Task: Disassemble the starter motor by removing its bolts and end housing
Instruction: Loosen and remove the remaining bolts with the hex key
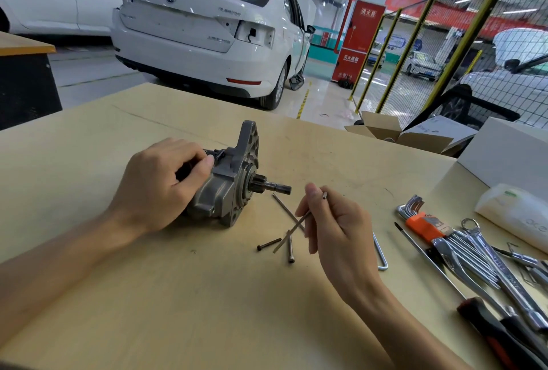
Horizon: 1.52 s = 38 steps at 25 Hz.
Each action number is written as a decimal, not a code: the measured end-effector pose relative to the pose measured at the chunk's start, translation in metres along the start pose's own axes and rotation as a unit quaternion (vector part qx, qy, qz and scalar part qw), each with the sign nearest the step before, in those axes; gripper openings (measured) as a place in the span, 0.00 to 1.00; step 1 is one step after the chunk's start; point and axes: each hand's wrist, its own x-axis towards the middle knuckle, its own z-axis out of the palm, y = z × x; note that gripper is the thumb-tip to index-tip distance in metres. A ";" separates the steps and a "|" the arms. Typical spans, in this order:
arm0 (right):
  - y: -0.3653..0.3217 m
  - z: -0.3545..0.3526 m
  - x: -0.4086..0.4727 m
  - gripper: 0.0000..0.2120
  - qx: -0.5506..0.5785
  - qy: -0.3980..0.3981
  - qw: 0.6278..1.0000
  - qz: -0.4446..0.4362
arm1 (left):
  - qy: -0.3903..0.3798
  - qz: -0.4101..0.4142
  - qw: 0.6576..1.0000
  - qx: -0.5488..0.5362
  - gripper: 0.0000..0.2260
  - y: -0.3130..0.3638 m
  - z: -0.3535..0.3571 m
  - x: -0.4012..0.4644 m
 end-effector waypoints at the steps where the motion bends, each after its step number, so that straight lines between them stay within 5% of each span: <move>1: -0.001 -0.001 0.000 0.21 0.014 0.003 1.000 -0.003 | -0.005 0.014 1.000 0.001 0.18 0.000 -0.001 0.000; 7: -0.002 0.004 -0.003 0.22 -0.013 -0.061 0.998 0.004 | -0.151 0.173 0.966 0.117 0.36 -0.016 -0.018 0.007; 13: -0.003 0.000 -0.002 0.22 0.000 -0.032 0.999 -0.005 | -0.130 0.240 0.953 0.134 0.27 -0.018 -0.024 0.008; 22: -0.003 0.000 -0.003 0.22 -0.015 -0.026 0.999 -0.020 | -0.153 0.088 0.983 -0.041 0.26 -0.039 -0.045 0.014; 26: -0.001 0.000 -0.003 0.22 -0.022 -0.034 0.999 -0.033 | -0.160 0.045 0.982 -0.092 0.31 -0.042 -0.045 0.013; 38: 0.001 0.004 -0.003 0.23 -0.020 -0.042 0.998 -0.030 | -0.222 -0.009 0.955 -0.194 0.26 -0.041 -0.066 0.036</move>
